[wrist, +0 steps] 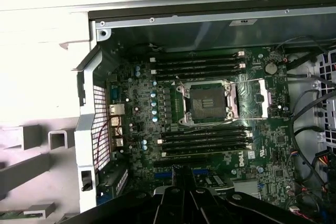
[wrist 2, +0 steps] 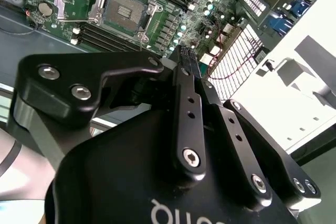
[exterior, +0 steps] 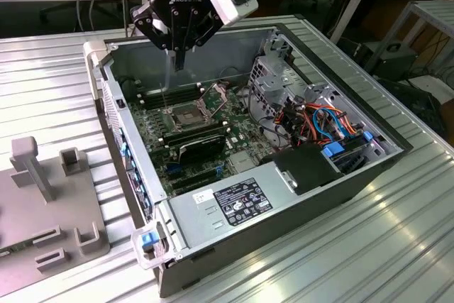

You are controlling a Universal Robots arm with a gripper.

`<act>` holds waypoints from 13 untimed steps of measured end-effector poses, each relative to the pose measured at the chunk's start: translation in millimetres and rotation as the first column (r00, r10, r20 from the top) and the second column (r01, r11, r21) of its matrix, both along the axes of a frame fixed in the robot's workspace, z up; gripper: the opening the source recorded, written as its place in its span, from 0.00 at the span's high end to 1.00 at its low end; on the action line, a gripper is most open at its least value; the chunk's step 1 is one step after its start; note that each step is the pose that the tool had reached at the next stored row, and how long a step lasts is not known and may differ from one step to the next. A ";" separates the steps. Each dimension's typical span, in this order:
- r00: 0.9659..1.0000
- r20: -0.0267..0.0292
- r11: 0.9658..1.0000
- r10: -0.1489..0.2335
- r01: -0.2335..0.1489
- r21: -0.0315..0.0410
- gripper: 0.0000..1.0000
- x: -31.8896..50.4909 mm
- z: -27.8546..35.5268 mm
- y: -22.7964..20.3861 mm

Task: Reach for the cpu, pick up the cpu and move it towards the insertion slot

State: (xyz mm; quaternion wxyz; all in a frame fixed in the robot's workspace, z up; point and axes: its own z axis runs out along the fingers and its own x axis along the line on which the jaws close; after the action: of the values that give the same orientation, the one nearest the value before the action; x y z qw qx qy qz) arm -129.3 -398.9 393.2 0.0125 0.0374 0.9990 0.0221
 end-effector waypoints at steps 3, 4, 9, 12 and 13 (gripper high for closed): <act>1.000 0.000 1.000 0.000 0.000 0.000 0.89 -1.7 0.0 0.0; 1.000 0.000 1.000 0.000 0.000 0.000 0.89 -2.5 0.0 0.0; 1.000 -0.001 1.000 0.000 0.000 0.000 0.89 -4.0 -0.1 0.0; 1.000 -0.001 1.000 0.000 0.000 0.000 0.89 -4.9 -0.1 0.0; 1.000 -0.001 1.000 0.000 0.000 0.000 0.89 -5.0 -0.1 0.0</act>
State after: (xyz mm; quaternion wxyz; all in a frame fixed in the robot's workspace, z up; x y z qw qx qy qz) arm -134.3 -398.8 393.1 0.0119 0.0374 0.9990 0.0221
